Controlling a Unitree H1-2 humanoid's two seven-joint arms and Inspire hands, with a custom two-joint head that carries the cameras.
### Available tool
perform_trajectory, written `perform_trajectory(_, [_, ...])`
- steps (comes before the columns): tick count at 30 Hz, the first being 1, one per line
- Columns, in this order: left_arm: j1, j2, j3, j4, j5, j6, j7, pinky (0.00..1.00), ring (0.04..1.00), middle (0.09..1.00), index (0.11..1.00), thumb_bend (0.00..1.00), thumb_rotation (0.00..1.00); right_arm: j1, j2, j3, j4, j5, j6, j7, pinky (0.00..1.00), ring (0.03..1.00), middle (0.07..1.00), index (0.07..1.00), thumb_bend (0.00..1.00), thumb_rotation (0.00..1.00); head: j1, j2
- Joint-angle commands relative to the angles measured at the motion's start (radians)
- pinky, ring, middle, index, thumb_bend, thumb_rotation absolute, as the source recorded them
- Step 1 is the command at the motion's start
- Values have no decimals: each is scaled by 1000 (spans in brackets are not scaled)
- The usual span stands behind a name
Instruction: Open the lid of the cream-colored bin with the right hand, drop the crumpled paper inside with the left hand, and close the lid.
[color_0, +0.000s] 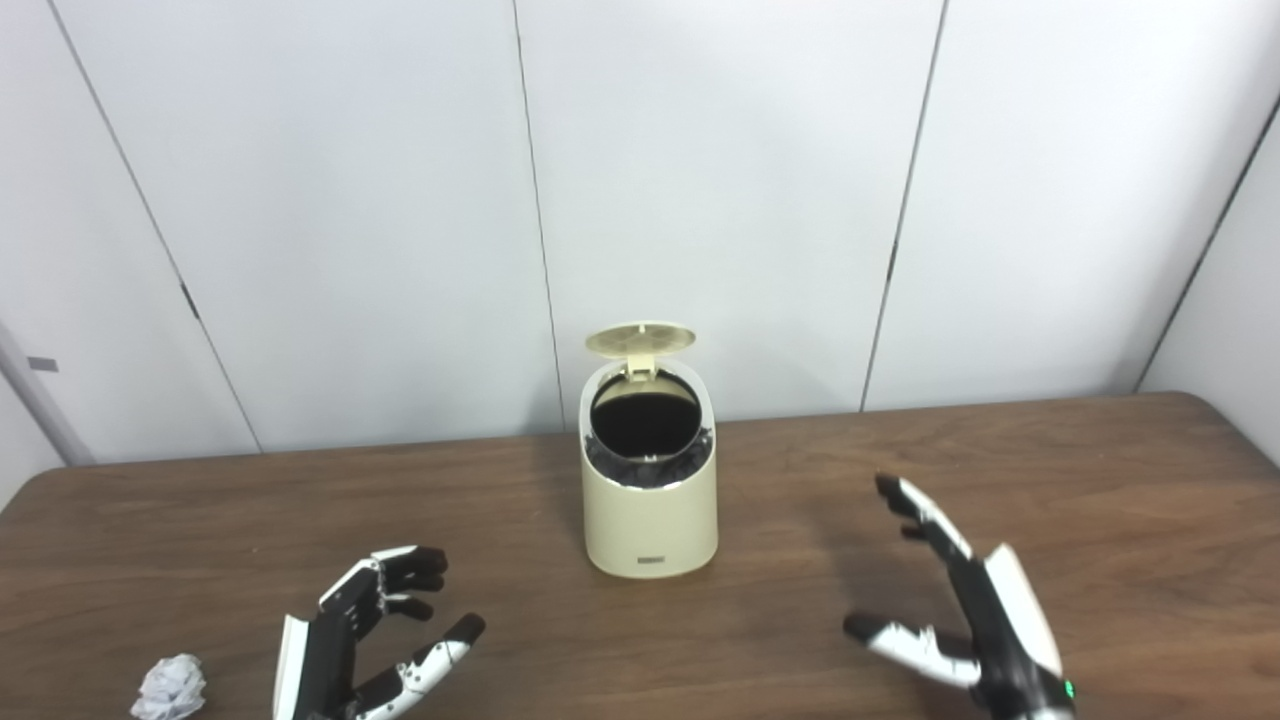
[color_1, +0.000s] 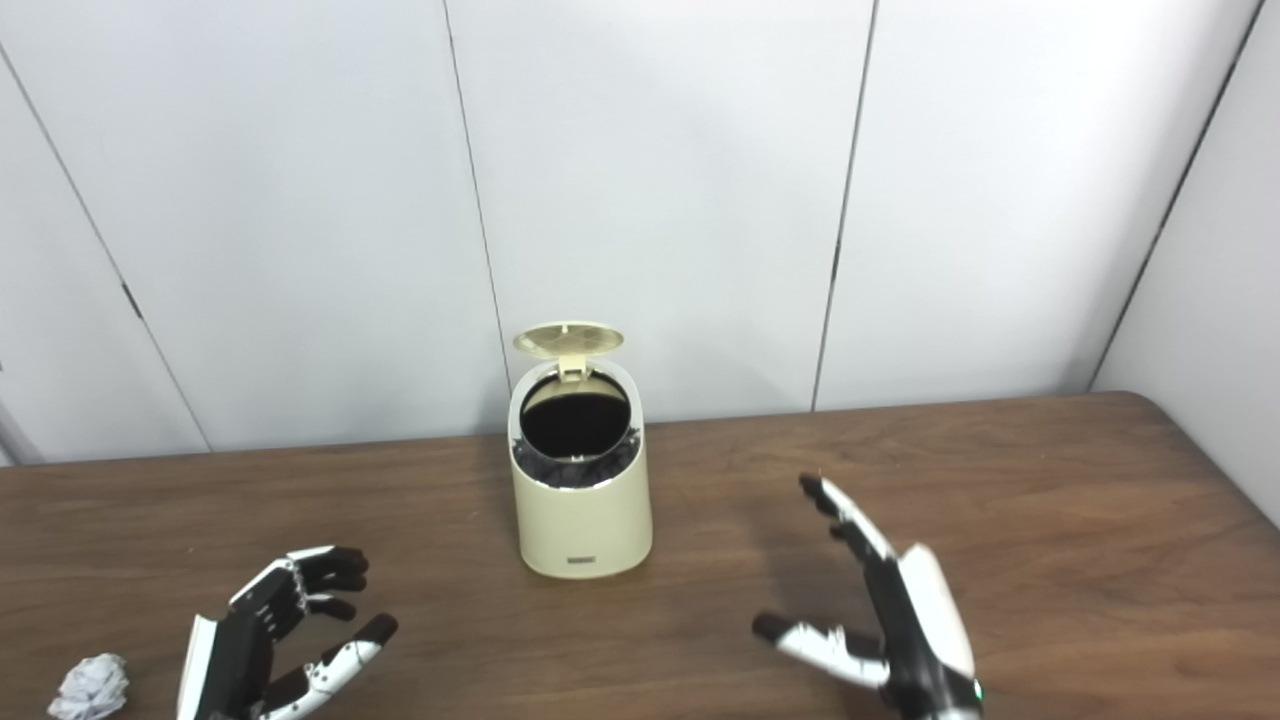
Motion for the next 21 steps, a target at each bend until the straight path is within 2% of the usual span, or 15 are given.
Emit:
perform_trajectory(1, [-1,15,4,15,-6,-45,0,525,628,652,634,759,190,2,5,-6,17,-11,-91,-48,786,860,873,877,918,729,0,-1])
perform_trajectory(5, [-4,20,5,24,-14,-51,-2,528,631,652,633,764,179,25,30,-10,58,-13,-133,-80,763,845,859,863,916,687,-5,0])
perform_trajectory(10, [-9,38,-1,26,-9,-47,-16,528,634,653,639,761,191,19,49,-16,67,-22,-128,-93,770,848,865,864,895,667,4,-6])
perform_trajectory(15, [-14,62,1,-7,-6,-26,-40,557,656,669,652,801,195,19,58,-15,71,-10,-121,-84,783,862,871,864,890,648,15,-9])
perform_trajectory(18, [-15,92,16,-41,18,-28,-41,550,651,671,656,831,184,19,59,-17,78,-6,-124,-86,790,866,875,872,891,649,32,-13])
perform_trajectory(21, [-11,142,43,-89,26,-23,-50,544,647,667,646,883,228,17,57,-20,91,2,-134,-88,802,873,880,876,891,651,53,-14])
